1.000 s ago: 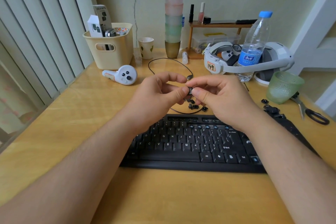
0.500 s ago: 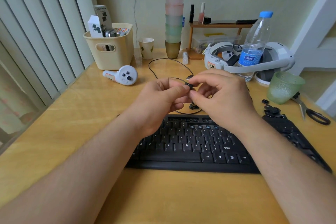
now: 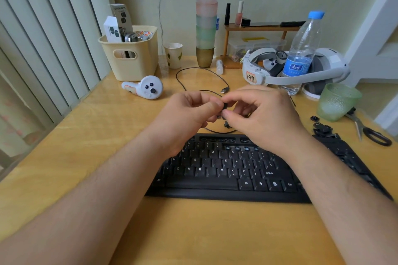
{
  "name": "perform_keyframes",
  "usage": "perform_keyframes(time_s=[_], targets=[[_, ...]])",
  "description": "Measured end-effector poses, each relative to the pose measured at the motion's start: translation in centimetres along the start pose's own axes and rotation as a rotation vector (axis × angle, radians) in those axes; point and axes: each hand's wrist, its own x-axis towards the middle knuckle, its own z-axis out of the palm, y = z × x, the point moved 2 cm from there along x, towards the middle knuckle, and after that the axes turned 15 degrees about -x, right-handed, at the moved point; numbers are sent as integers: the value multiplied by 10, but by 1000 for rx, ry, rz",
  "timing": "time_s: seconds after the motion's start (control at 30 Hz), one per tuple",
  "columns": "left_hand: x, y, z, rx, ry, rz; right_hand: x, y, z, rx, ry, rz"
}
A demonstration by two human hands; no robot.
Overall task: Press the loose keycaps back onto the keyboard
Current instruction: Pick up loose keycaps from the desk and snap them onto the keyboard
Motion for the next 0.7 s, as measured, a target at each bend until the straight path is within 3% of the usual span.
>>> perform_keyframes(time_s=[0.23, 0.37, 0.47, 0.7], targets=[[0, 1, -5, 169, -35, 30, 0, 3, -6, 3, -137, 189], [5, 4, -25, 618, 62, 165, -4, 12, -1, 68, -449, 346], [6, -1, -27, 694, 48, 157, -8, 13, 1, 94, -653, 404], [6, -8, -18, 858, -55, 156, -10, 11, 3, 49, -702, 395]])
